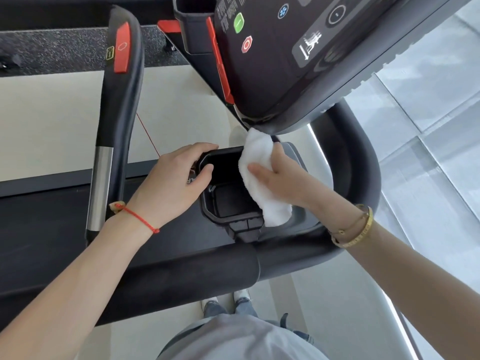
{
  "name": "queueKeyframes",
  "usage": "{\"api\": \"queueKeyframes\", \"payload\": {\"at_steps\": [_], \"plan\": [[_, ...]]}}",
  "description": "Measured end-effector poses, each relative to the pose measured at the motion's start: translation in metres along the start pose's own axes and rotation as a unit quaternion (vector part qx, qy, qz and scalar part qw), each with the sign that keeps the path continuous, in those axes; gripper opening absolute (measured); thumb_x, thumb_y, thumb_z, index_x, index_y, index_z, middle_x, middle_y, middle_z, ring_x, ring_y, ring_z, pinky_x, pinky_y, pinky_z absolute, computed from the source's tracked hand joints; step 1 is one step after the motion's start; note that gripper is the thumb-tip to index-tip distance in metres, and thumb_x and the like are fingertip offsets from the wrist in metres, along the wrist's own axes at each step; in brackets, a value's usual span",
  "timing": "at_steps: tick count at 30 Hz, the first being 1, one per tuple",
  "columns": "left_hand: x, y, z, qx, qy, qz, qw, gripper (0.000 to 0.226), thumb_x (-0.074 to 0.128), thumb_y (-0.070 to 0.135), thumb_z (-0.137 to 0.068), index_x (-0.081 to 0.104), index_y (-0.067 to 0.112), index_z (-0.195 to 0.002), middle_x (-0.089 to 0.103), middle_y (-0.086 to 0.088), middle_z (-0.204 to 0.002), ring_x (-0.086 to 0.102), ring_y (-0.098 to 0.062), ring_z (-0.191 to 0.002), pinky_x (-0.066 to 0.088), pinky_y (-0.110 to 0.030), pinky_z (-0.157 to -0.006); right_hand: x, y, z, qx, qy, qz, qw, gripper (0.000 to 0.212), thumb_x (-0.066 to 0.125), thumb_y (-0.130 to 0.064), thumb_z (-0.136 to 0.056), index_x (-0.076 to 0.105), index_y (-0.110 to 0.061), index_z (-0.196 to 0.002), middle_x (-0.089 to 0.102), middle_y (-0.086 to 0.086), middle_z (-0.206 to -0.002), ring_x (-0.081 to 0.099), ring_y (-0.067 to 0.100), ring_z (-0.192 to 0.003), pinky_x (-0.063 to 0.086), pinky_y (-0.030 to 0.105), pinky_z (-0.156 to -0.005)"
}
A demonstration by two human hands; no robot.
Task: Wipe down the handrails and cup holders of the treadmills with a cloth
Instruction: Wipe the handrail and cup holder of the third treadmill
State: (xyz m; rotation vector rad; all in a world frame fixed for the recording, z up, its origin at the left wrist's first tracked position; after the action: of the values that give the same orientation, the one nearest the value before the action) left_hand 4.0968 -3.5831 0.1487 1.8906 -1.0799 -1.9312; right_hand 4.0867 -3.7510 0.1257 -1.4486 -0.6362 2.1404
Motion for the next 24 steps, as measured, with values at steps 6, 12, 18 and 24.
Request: {"api": "queueKeyframes", "payload": {"at_steps": [6,12,18,24], "plan": [[0.001,0.000,0.001,-0.002,-0.001,0.003,1.000,0.037,0.053,0.026,-0.097,0.056,0.028,-0.134,0.058,0.020,-0.112,0.055,0.002,-0.094,0.032,0.008,-0.081,-0.005,0.023,0.011,0.040,0.037,-0.104,0.993,0.013,0.034,-0.020,-0.104,0.031,-0.007,-0.108,0.044,0.013,-0.089,0.041,0.021,-0.079,0.041,0.039,-0.085],[-0.003,0.001,0.001,-0.002,0.015,0.025,1.000,0.032,0.049,0.025,-0.101,0.060,0.026,-0.131,0.056,0.021,-0.097,0.051,0.026,-0.086,0.032,0.007,-0.076,0.002,0.005,0.044,-0.103,-0.010,-0.020,0.994,0.062,0.034,-0.030,-0.104,0.002,-0.015,-0.155,0.028,-0.008,-0.150,0.034,0.002,-0.128,0.023,0.014,-0.109],[-0.004,0.003,0.003,0.007,0.006,0.036,0.999,0.033,0.049,0.023,-0.101,0.059,0.025,-0.133,0.057,0.021,-0.096,0.051,0.026,-0.082,0.034,0.006,-0.074,0.003,-0.005,0.075,-0.173,-0.090,0.045,0.980,0.061,0.024,-0.060,-0.093,-0.007,-0.054,-0.145,0.005,-0.021,-0.159,0.001,-0.003,-0.146,0.011,0.021,-0.119],[-0.015,-0.010,0.007,-0.021,0.013,0.047,0.999,0.030,0.047,0.026,-0.101,0.063,0.027,-0.126,0.064,0.014,-0.102,0.053,0.021,-0.080,0.036,0.005,-0.073,0.030,-0.058,0.083,-0.264,-0.105,0.210,0.936,0.054,0.024,-0.046,-0.101,0.045,-0.009,-0.134,0.058,0.003,-0.121,0.040,0.013,-0.117,0.013,0.005,-0.102]]}}
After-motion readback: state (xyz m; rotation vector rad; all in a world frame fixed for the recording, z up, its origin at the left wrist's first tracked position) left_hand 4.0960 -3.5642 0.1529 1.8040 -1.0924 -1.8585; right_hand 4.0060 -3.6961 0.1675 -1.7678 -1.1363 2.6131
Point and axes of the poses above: each hand's wrist, its own z-axis away from the middle knuckle, its own x-axis out of the palm, y = z × x, the point moved 10 cm from there along -z, towards the middle knuckle
